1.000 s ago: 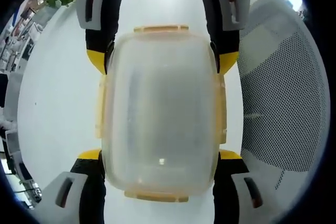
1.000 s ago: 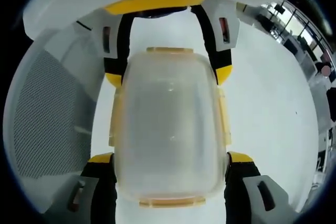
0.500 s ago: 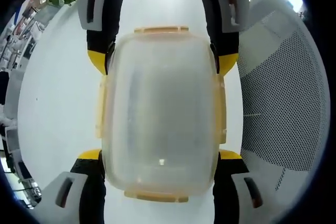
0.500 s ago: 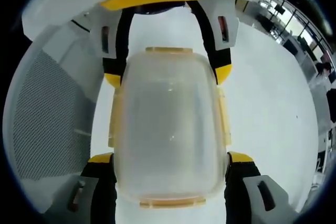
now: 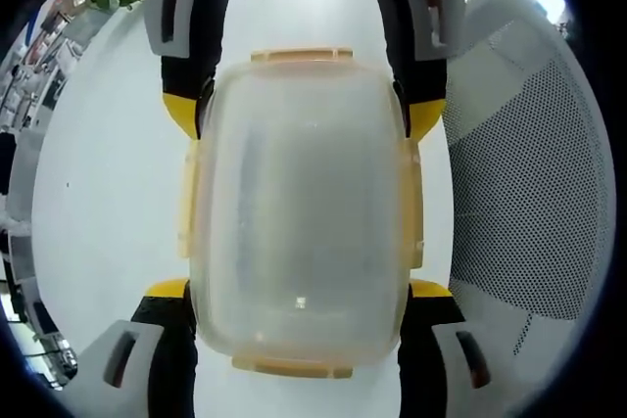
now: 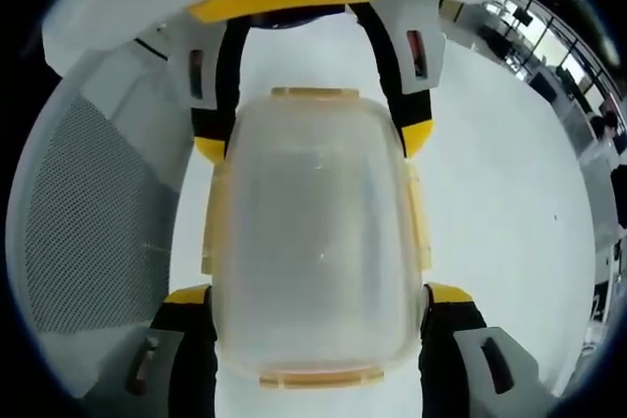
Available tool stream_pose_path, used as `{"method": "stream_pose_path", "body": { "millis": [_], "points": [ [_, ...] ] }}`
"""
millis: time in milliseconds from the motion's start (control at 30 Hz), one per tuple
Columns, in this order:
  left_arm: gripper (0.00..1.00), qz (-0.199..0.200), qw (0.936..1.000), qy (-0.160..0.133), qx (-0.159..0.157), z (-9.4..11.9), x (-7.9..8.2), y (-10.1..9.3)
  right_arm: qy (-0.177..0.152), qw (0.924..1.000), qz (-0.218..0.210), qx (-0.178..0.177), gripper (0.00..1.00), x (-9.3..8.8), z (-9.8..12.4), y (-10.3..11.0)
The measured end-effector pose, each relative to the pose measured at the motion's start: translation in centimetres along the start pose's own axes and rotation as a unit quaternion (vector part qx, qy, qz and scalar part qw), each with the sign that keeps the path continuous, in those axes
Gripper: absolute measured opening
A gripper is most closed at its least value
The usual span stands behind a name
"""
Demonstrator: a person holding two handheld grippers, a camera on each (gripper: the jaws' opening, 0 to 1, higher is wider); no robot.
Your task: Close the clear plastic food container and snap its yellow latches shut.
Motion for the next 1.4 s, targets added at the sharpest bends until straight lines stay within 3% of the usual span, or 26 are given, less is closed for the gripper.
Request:
{"method": "stream_pose_path", "body": {
  "millis": [1400],
  "points": [
    [0.86,-0.006,1.0,-0.002,-0.001,-0.2,-0.7,2.7,0.004,0.9999,-0.011,0.002,0.87,0.6,-0.1,-2.7]
  ]
}}
Point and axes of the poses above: the point that each gripper's makers call its tool centre point, and the gripper's own axes: z roughly backward along the fingers, y roughly to its left, x roughly out of its top, the point moved 9 cm from there along z, roughly backward along the fingers, and after that the axes turned 15 degrees about -z, right-handed, at the moved point
